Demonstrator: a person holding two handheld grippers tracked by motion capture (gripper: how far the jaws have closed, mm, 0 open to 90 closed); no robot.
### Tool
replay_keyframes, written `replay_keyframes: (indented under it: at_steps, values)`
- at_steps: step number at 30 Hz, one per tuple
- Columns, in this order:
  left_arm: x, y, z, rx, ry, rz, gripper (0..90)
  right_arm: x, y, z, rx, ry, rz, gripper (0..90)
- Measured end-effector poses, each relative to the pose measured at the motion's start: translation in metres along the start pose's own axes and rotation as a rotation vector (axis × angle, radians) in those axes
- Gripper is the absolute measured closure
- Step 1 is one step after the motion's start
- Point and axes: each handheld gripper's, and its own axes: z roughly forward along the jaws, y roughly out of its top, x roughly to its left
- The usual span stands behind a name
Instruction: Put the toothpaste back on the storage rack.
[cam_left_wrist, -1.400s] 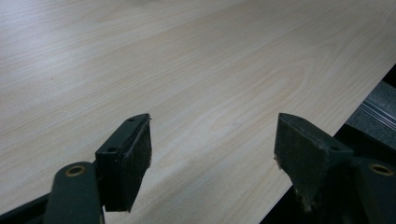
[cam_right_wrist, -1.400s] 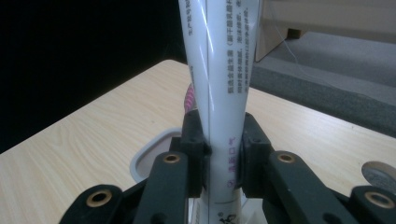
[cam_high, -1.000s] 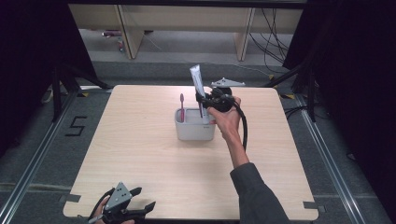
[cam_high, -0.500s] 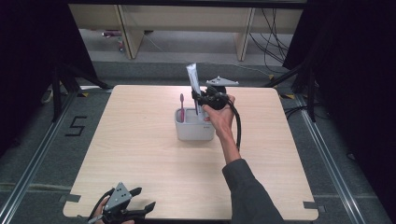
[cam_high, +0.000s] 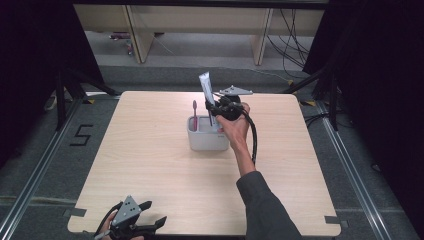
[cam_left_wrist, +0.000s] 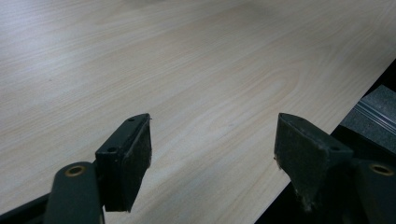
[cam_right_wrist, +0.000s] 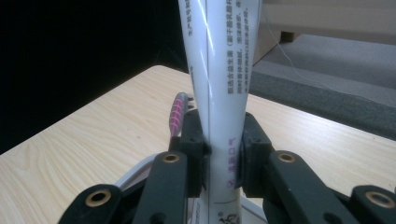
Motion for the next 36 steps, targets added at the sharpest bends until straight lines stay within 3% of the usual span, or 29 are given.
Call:
replay_keyframes:
  at_steps: [1, 7, 8, 10, 13, 19, 20, 22, 24, 31, 36]
  values:
    - [0.0, 0.0, 0.0, 0.0, 0.0, 0.001, 27.1, -0.001, -0.001, 0.001, -0.002, 0.0, -0.02, 75.5]
    - [0.0, 0.0, 0.0, 0.0, 0.0, 0.002, 27.1, -0.002, -0.008, 0.004, 0.009, -0.01, -0.027, 75.4]
    - [0.0, 0.0, 0.0, 0.0, 0.0, 0.001, 27.1, -0.001, -0.009, 0.004, 0.014, -0.005, -0.007, 75.4]
    - [0.0, 0.0, 0.0, 0.006, 0.002, 0.001, 27.1, -0.002, -0.011, 0.005, 0.016, -0.009, -0.029, 75.3]
    - [0.0, 0.0, 0.0, 0.001, 0.0, 0.002, 27.1, 0.0, -0.013, 0.005, 0.035, -0.012, -0.011, 75.2]
    - [-0.001, -0.001, 0.0, 0.01, 0.001, 0.002, 27.0, 0.002, -0.017, 0.007, 0.052, -0.021, -0.036, 75.0]
    - [-0.001, -0.001, 0.0, 0.009, 0.0, 0.002, 27.0, 0.0, -0.017, 0.007, 0.052, -0.027, -0.062, 75.0]
    - [-0.001, -0.001, 0.001, 0.008, 0.0, 0.004, 27.1, 0.001, -0.018, 0.006, 0.074, -0.026, -0.038, 74.8]
    - [-0.001, -0.001, 0.001, 0.013, 0.0, 0.007, 27.1, 0.0, -0.02, 0.007, 0.061, -0.02, -0.061, 74.7]
    - [-0.001, -0.001, 0.001, 0.013, 0.0, 0.01, 27.0, 0.001, -0.025, 0.007, 0.089, -0.029, -0.043, 73.4]
    - [-0.001, -0.001, 0.001, 0.014, -0.002, 0.011, 27.1, 0.001, -0.026, 0.006, 0.09, -0.033, -0.091, 73.1]
